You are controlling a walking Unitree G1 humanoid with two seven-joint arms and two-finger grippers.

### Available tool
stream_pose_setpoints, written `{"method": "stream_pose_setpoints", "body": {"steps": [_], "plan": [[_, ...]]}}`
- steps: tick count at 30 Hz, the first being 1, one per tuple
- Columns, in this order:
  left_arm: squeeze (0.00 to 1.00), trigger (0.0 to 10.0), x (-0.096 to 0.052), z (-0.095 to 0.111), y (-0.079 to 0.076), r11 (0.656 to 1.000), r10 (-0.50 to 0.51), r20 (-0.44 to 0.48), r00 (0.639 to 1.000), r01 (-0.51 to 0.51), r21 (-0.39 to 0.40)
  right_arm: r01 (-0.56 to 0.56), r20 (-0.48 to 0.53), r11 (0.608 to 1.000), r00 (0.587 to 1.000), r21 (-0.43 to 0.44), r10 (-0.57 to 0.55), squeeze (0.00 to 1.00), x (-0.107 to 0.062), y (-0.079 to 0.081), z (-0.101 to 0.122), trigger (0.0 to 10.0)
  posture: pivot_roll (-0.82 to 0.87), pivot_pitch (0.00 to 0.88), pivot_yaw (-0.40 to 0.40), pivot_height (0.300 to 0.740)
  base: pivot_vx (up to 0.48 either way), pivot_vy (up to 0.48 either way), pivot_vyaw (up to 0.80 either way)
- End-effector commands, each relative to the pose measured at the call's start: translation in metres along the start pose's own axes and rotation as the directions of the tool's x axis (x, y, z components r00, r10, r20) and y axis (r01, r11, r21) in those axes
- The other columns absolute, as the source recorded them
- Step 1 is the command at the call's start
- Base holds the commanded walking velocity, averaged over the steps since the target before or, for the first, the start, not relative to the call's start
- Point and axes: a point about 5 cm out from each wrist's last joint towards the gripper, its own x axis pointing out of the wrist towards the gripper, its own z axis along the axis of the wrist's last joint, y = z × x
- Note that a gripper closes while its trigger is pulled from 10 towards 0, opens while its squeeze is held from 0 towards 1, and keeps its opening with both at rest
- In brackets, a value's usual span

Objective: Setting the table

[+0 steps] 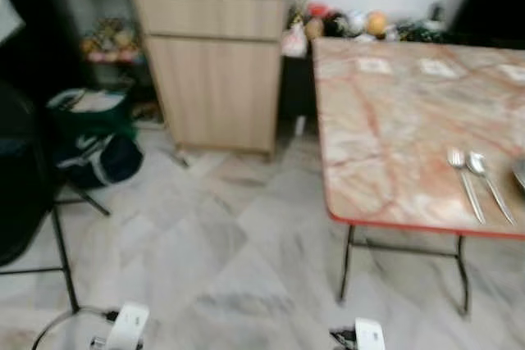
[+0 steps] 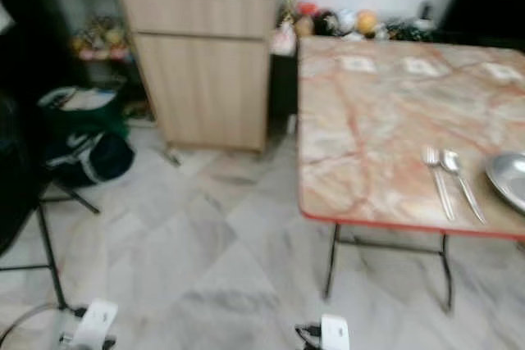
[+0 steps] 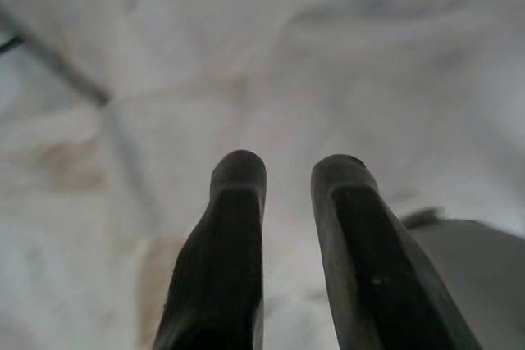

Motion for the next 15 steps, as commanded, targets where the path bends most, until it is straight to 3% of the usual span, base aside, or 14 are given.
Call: {"method": "stream_pose_setpoints", "body": {"steps": [1, 15], "plan": [[0.00, 10.0, -0.0029, -0.0131, 0.0042, 1.000, 0.006, -0.043, 0.999, -0.006, 0.008, -0.004, 0.013, 1.000, 1.000, 0.008, 0.004, 0.00, 0.0004, 0.0026, 0.0016, 10.0, 0.21, 0.003, -0.031, 0.740, 0.000, -0.277, 0.00], [0.00, 10.0, -0.0030, -0.0137, 0.0043, 1.000, 0.005, -0.046, 0.999, -0.004, 0.011, 0.003, 0.015, 1.000, 1.000, 0.008, -0.003, 0.00, 0.0003, 0.0023, 0.0015, 10.0, 0.21, 0.000, -0.032, 0.740, 0.000, -0.296, 0.00]]}}
